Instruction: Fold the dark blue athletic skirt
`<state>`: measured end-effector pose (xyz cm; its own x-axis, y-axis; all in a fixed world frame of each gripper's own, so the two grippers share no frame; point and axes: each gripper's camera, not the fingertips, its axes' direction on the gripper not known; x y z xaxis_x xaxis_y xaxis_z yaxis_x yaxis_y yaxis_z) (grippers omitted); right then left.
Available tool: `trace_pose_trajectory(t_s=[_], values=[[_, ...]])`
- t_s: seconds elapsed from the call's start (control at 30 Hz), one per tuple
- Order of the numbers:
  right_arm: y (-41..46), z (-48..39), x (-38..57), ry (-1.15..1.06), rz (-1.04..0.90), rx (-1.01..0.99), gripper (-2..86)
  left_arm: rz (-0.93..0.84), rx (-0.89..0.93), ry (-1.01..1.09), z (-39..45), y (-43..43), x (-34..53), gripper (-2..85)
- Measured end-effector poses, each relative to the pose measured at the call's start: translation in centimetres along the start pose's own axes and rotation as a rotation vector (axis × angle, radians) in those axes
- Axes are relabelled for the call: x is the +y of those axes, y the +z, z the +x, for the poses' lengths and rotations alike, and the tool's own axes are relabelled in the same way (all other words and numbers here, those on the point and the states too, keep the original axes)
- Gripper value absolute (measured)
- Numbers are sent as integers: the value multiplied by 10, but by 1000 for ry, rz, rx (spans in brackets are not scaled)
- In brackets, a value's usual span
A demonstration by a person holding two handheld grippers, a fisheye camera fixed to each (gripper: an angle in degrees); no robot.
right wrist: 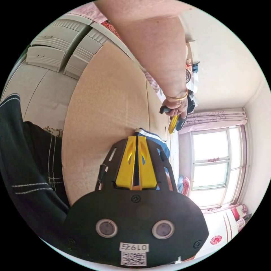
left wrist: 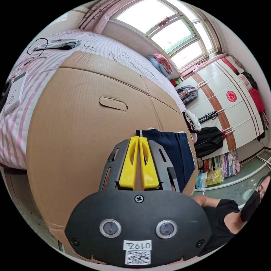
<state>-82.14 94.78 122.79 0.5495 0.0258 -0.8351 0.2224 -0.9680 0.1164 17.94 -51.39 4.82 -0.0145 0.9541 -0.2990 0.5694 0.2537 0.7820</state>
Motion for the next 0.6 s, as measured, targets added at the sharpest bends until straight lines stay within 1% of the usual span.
trace_pose_trajectory(t_s=[0.1, 0.13, 0.2, 0.33, 0.43, 0.6], values=[[0, -15, -1, -14, -7, 99, 20, -2, 39, 54, 19, -31, 42, 9], [0, -20, -1, -12, -11, 130, 37, -13, 59, 77, 28, -40, 64, 9], [-3, -25, 0, -12, -3, 149, 55, -28, 78, 101, 40, -51, 99, 8], [-6, -27, 5, 33, 2, 128, 80, -20, 129, 76, 57, -72, 179, 9], [-1, -26, 8, 80, 1, 98, 88, 2, 170, 54, 63, -86, 223, 10], [8, -32, 7, 107, 4, 67, 88, 6, 190, 6, 66, -104, 264, 11]])
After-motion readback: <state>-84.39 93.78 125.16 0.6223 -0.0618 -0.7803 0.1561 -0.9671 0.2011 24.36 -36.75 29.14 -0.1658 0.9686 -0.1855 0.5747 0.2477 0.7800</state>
